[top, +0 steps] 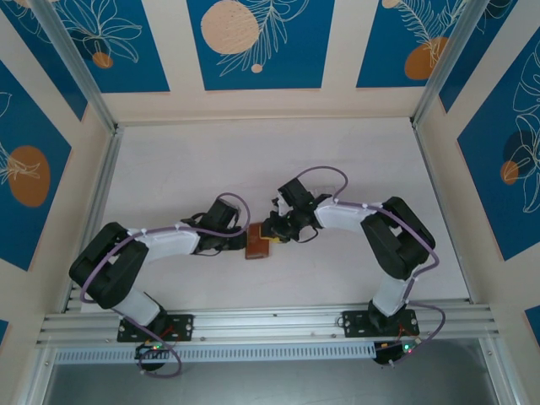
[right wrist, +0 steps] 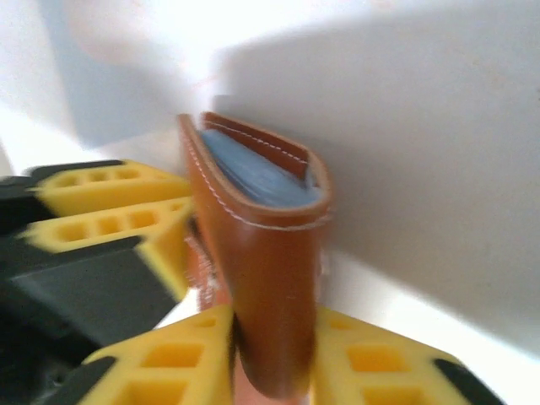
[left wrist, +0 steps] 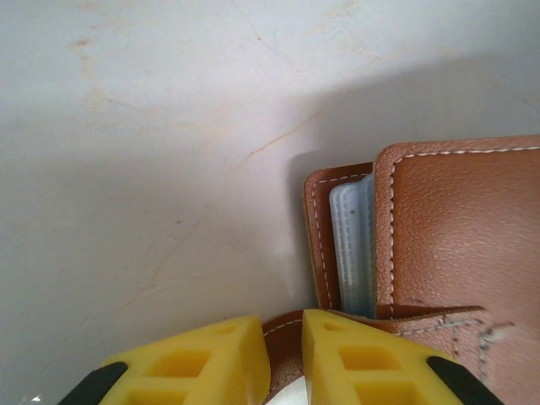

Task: Put the credit cards into the card holder
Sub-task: Turn over the card holder at the bottom-center of the table.

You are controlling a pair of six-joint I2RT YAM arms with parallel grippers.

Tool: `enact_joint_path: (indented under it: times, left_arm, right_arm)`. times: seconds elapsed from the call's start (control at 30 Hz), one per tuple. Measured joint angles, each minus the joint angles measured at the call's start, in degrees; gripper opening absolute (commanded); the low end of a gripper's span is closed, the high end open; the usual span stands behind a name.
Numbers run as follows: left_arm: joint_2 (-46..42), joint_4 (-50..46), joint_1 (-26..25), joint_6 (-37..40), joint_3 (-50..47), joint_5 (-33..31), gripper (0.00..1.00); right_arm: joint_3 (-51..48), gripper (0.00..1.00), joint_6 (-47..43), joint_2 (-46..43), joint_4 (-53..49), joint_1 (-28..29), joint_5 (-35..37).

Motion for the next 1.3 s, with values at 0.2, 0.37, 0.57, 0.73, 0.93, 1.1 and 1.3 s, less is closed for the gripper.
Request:
enact_joint_path:
  times: [0.2,0.37,0.57,0.73,0.93,1.1,1.3]
  left_arm:
    - [1.03,4.33,-1.27,-0.39,-0.02,0.20,0.24]
    - [-2.03,1.75,-1.46,-0.13,-0.02,0.90,0.35]
    - [-9.53,-10.71,-0.39,0.44,-1.40,1.25,0.41]
    - [-16.00,-16.70,1.14,1.33,-1.40,1.22,0.41]
    - [-20.74,-21.97,2.10,1.27,-1.42,-0.07,0.42]
    - [-28.13,-26.99,4.28,-0.02,-1.42,-4.07,0.43]
    - [-39.65,-34.49,7.13,-2.73,-1.42,-10.71,0.44]
  right_arm:
    - [-0.17,0.00,0.61,-4.55,0.68,0.39,0.00]
    - [-0.07,0.00,-0.55,-7.87,-5.64,1.01,4.81]
    - [5.14,0.00,-3.72,-17.62,-20.26,2.62,16.09]
    - [12.07,0.00,-4.83,-20.31,-34.64,5.22,28.55]
    - [20.83,0.00,-3.02,-11.80,-52.81,12.09,43.74]
    - [28.52,0.00,-1.53,1.11,-59.47,18.64,48.81]
    - [38.86,0.25,-2.75,16.76,-56.30,24.00,45.16]
